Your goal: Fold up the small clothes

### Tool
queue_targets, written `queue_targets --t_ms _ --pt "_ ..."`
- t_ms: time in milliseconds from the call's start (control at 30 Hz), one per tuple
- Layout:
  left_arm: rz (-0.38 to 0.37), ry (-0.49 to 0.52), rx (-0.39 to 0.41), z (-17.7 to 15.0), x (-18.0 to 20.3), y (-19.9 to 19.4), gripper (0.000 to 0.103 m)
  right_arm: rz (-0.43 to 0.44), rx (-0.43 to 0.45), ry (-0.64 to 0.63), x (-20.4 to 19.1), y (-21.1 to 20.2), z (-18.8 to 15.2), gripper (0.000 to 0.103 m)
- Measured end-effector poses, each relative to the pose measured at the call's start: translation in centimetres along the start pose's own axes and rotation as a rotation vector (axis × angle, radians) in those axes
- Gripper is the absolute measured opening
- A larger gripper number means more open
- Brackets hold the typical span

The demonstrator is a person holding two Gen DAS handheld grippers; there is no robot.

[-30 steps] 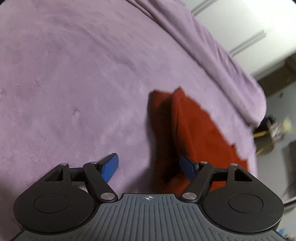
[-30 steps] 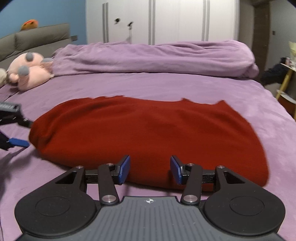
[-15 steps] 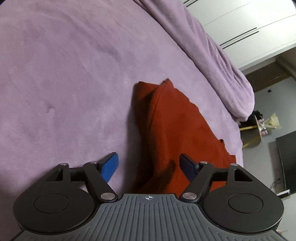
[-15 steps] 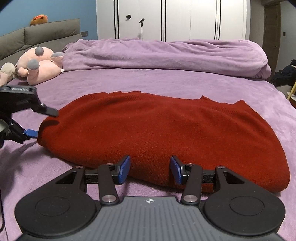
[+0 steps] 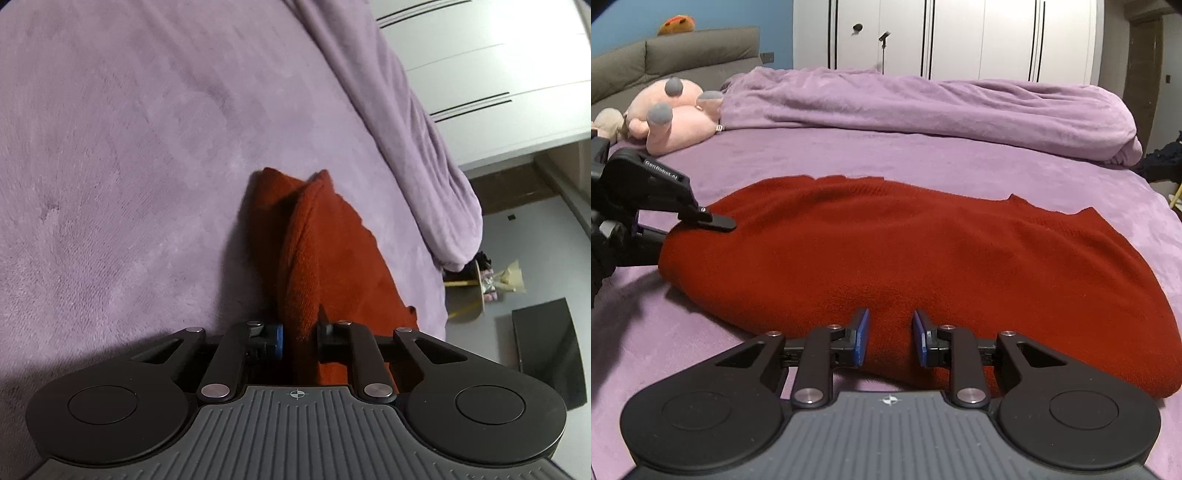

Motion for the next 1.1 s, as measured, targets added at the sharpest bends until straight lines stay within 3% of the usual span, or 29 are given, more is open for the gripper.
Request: queue_targets --t_ms 100,167,200,333,500,667,767,867,967,1000,1100 --pt "-0.006 -0.006 0.010 0.1 0.7 -0.1 0.016 -0.019 0.030 0.017 0.5 -0.1 0.0 0.025" --pt "-0.006 0.003 0.021 0.2 1.4 -0.4 0.016 -0.003 -0.064 -0.016 0.2 1.4 -1.0 0.026" --pt "-0.007 0.015 0.025 0.1 1.9 -0.5 0.016 -0.003 -0.065 -0.029 0.2 1.5 -1.1 0.026" --pt "0.000 0.091 0.035 -0.1 4.8 -1.2 0.016 0.024 0.009 0.055 1.8 -0.5 -0.1 0.027" --pt "0.008 0.227 0.047 -1.1 10.7 -0.8 0.015 -0.033 0.074 0.185 6.1 -2.9 0.0 0.029" --pt "0.052 0.440 0.008 -5.5 17.1 3.5 0.015 -0.081 0.122 0.268 9.7 -5.1 -0.6 0.030" --pt "0.112 0.520 -0.057 -9.1 18.3 7.8 0.015 -0.109 0.107 0.309 11.5 -5.3 -1.6 0.031" --pt "0.209 0.610 -0.071 -12.1 17.9 11.4 0.017 -0.116 0.070 0.340 12.7 -4.7 -2.7 0.031" --pt "0.209 0.671 -0.063 -13.5 18.4 12.2 0.037 -0.110 0.039 0.344 12.9 -4.2 -3.4 0.034" --pt "0.198 0.694 -0.078 -13.7 18.9 12.1 0.051 -0.105 0.036 0.346 12.9 -4.2 -3.6 0.036" --pt "0.202 0.740 -0.098 -14.3 20.2 9.4 0.050 -0.096 0.039 0.348 12.8 -4.2 -3.6 0.043"
Point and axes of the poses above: each gripper's, at about its wrist camera, not at the fingertips, and y roughly the way its jaws point, x to its right, z to its top, the point moved 8 cm from there along y, roughly the way its jaws point, and after that the axes turned 5 degrees about -x, right-handed, at the moved point
